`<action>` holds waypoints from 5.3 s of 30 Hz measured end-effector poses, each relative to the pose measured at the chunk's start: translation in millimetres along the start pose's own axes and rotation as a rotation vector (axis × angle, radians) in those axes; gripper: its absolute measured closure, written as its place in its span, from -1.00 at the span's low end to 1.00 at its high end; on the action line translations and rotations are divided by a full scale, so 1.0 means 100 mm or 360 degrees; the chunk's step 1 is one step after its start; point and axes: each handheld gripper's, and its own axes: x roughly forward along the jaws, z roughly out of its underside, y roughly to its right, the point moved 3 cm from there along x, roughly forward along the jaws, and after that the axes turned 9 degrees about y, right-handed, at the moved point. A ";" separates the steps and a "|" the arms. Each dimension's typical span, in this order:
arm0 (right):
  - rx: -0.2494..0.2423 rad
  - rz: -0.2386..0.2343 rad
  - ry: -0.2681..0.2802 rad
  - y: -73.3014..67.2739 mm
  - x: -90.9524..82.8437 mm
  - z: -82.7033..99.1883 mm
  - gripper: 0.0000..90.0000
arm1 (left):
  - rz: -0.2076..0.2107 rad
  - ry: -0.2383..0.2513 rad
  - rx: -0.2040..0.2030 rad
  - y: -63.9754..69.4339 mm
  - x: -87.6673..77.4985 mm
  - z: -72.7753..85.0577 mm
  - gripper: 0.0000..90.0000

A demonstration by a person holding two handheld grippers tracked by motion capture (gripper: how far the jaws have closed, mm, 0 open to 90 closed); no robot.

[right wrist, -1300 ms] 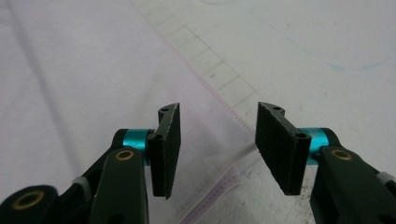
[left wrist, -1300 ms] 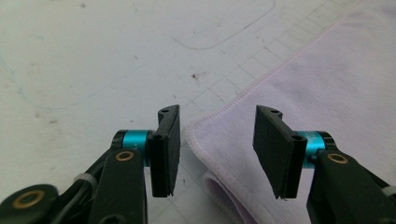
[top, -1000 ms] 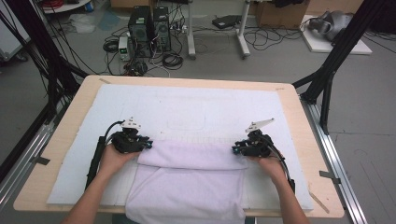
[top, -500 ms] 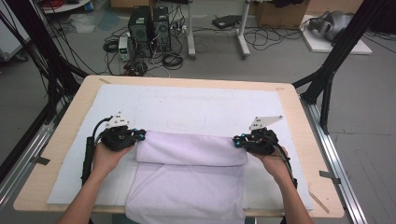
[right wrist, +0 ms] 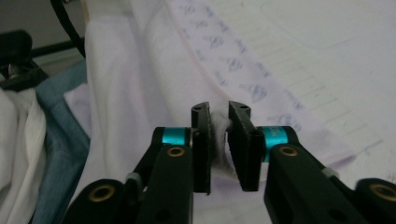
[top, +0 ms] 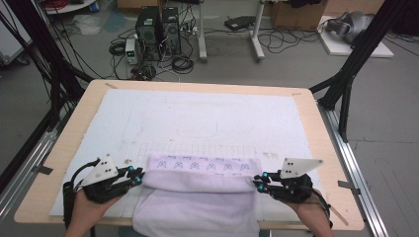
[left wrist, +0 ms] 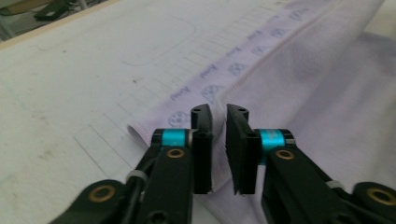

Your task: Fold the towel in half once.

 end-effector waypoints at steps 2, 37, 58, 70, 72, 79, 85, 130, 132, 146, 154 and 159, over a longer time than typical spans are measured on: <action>0.0006 -0.0011 0.0014 0.00 -0.02 0.02 0.63 | -0.0006 -0.0030 0.0014 -0.01 -0.02 0.04 0.48; 0.0193 0.0083 -0.0378 0.95 0.74 0.28 0.89 | -0.0186 -0.0361 -0.0081 -0.78 1.03 0.16 0.90; 0.0158 0.0487 -0.0172 2.07 0.88 -1.05 0.44 | -0.0611 -0.0222 -0.0064 -1.85 1.21 -1.12 0.22; 0.0190 0.0309 -0.0117 1.59 0.81 -0.66 0.26 | -0.0360 -0.0223 -0.0126 -1.39 1.05 -0.45 0.07; 0.0168 0.0294 -0.0112 1.48 0.80 -0.58 0.27 | -0.0323 -0.0204 -0.0106 -1.27 1.01 -0.38 0.09; 0.0199 0.0242 -0.0143 1.20 0.84 -0.21 0.36 | -0.0217 -0.0202 -0.0119 -1.01 0.94 -0.09 0.26; 0.0251 0.0233 -0.0244 1.16 0.92 0.04 0.37 | -0.0141 -0.0278 -0.0124 -0.96 0.99 0.12 0.38; 0.0051 0.0088 -0.0148 0.39 0.31 -0.11 0.31 | -0.0116 -0.0100 -0.0052 -0.29 0.10 0.00 0.24; 0.0063 0.0155 -0.0148 0.62 0.42 -0.12 0.23 | -0.0168 -0.0102 -0.0050 -0.47 0.27 -0.06 0.17; 0.0250 0.0426 -0.0404 1.69 1.15 0.03 -0.14 | -0.0434 -0.0317 -0.0353 -1.43 1.30 0.15 -0.13; 0.0242 0.0317 -0.0406 1.71 1.26 -0.05 0.82 | -0.0414 -0.0270 -0.0360 -1.45 1.37 0.11 0.92; 0.0159 0.0398 -0.0349 1.79 1.15 -0.39 0.84 | -0.0516 -0.0158 -0.0260 -1.59 1.29 -0.31 0.95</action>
